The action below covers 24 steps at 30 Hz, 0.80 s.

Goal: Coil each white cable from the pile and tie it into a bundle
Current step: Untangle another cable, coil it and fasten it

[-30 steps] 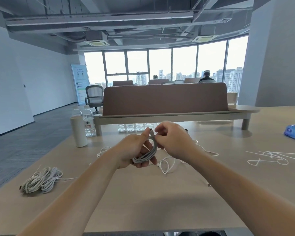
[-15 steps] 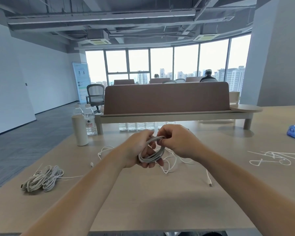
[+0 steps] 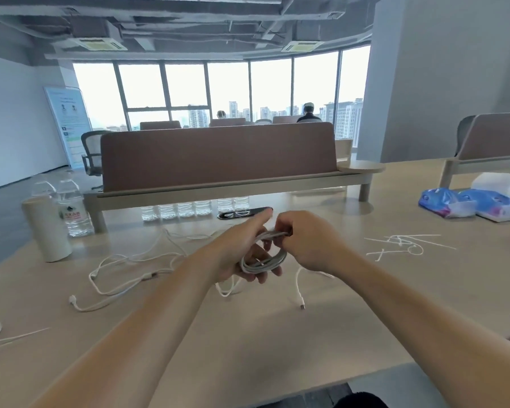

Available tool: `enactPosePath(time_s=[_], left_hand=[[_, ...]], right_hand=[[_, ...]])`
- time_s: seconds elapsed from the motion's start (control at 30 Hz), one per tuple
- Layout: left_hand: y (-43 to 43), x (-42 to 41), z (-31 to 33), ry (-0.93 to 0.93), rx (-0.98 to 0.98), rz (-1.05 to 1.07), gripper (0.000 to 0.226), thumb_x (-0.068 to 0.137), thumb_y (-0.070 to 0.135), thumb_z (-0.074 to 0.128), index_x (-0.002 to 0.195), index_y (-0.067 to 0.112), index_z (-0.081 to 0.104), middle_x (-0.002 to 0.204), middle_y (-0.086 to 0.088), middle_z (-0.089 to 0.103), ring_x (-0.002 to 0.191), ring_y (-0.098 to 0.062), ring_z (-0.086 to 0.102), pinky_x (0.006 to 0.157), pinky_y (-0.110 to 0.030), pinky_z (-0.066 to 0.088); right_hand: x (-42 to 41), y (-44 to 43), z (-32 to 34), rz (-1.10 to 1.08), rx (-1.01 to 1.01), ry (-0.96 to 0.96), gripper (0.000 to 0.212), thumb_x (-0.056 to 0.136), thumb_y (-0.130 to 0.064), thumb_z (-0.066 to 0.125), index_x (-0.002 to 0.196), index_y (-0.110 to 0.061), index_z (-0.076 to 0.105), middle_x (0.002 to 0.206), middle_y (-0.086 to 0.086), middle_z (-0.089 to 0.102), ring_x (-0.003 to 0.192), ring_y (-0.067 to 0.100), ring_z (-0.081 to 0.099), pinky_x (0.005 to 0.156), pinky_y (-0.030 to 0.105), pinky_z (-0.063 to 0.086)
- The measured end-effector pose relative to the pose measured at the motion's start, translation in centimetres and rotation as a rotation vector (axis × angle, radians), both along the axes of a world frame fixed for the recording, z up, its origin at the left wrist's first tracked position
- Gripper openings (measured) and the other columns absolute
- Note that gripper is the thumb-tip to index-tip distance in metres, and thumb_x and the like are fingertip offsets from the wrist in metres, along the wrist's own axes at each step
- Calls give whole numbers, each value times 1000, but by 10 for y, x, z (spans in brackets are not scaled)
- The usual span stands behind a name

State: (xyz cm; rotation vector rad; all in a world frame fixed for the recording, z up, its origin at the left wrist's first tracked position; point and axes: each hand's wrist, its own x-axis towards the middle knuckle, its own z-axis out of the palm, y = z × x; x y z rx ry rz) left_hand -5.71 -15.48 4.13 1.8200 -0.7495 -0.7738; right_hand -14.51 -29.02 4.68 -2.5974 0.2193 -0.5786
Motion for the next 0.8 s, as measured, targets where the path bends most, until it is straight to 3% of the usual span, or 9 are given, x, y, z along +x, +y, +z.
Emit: enactPosePath(time_s=[0.1,0.2,0.3,0.47,0.63,0.73,0.8], left_hand=[[-38,-10,-3,-79,-1,-74,66,86,71,47,106,9,52,87,-21,75,55,-27,58,50,-26,37],[-73,-14,-8,-110,-57,-136,59,95,65,49,102,6,55,85,-22,74,54,-28,58,48,-26,38],[-111,-21,-16,-92,-70,-185,56,102,55,43,104,1,60,83,-23,74,51,-27,57,48,-27,39],[-173,-30,-29,-3,-59,-219,53,105,49,39,104,2,64,80,-23,73,50,-25,53,47,-26,37],[-211,-26,-41,121,-100,-153,50,107,46,35,108,6,64,78,-24,71,47,-24,52,44,-23,35],[-232,-17,-45,186,-123,-116,51,107,47,35,111,4,61,80,-24,71,48,-24,53,44,-23,36],[-243,-12,-48,209,-139,-100,51,107,47,34,111,3,59,80,-24,71,48,-24,53,44,-24,37]], right_hand=[[-13,-32,-3,-75,41,-3,18,85,-7,59,73,-21,59,76,-3,62,75,20,55,59,29,39],[-27,-66,-5,-131,123,2,18,83,-6,61,75,-21,62,79,-1,64,76,19,56,59,27,39],[-41,-103,-12,-176,187,17,9,82,-9,65,86,-14,71,85,2,69,82,20,61,70,32,46],[-61,-158,-26,-215,354,27,10,82,-10,70,91,-13,72,66,-5,62,57,10,52,56,24,43],[-74,-205,-38,-208,471,52,14,85,-22,76,98,-17,72,88,-2,73,68,9,62,64,25,54],[-74,-239,-46,-330,483,47,4,88,-12,70,90,-15,72,74,2,68,58,7,56,53,17,47],[-67,-257,-61,-435,436,46,12,88,-7,68,78,-15,69,63,0,61,54,9,51,47,13,40]])
